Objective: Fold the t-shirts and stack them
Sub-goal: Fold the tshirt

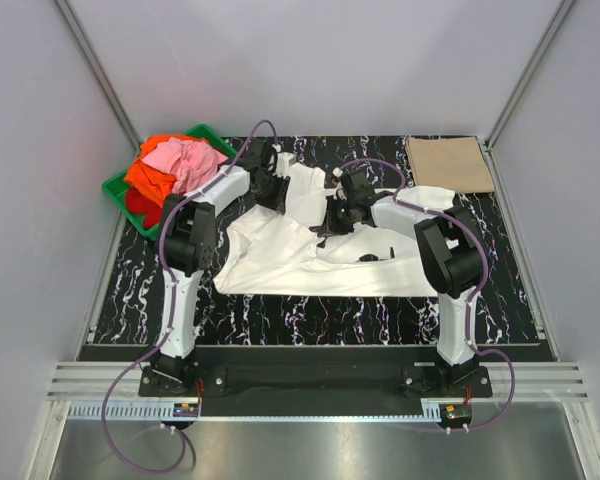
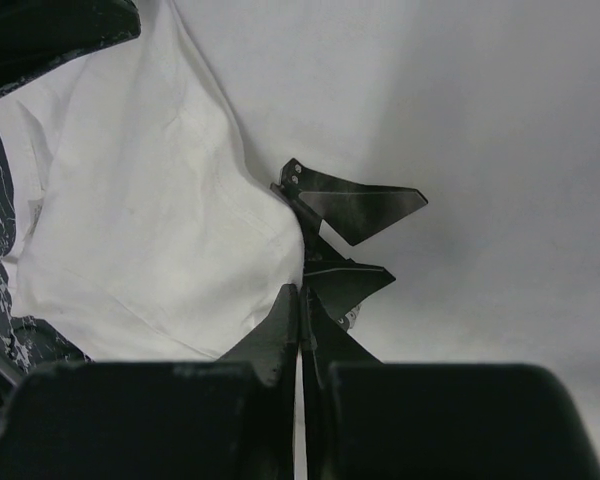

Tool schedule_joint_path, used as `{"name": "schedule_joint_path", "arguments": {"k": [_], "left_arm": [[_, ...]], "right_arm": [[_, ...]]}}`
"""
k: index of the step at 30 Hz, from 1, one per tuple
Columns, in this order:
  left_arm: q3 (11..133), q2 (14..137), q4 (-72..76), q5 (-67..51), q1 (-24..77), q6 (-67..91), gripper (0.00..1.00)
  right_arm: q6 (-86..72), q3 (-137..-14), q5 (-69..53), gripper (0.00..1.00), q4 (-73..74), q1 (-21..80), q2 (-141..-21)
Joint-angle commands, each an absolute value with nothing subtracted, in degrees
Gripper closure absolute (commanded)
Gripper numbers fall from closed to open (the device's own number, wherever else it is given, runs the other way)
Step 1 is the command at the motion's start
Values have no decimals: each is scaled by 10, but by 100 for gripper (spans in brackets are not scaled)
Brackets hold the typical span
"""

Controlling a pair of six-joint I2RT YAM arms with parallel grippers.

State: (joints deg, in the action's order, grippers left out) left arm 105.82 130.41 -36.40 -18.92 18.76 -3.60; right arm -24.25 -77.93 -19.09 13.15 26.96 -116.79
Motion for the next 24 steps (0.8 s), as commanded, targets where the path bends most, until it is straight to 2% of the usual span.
{"name": "schedule_joint_path", "arguments": {"k": [1,5,7,11,13,15,18,24], "left_arm": [[1077,1312,-354,-207,191,-47,73],[1078,1311,-354,-207,191,-52,77],[1079,1313,-353,-208,191,-54,84],[1084,1317,-354,-210,191,-55,91],[1085,1318,-354,-209,192,-55,91],[1086,1318,-354,-207,191,-54,78],[1085,1318,-354,-206,191,-57,78],[1083,1316,-354,-202,192,-60,100]], "right_arm": [[-243,-802,-190,100,120,272,-1167],[-242,-803,-189,100,119,272,-1170],[-243,-804,-190,100,120,272,-1171],[-242,-804,-190,100,119,273,-1171],[-241,-804,-189,100,120,272,-1170],[-241,-804,-188,100,119,272,-1168],[-242,-804,-188,100,120,272,-1167],[-242,-806,-188,100,120,272,-1168]]}}
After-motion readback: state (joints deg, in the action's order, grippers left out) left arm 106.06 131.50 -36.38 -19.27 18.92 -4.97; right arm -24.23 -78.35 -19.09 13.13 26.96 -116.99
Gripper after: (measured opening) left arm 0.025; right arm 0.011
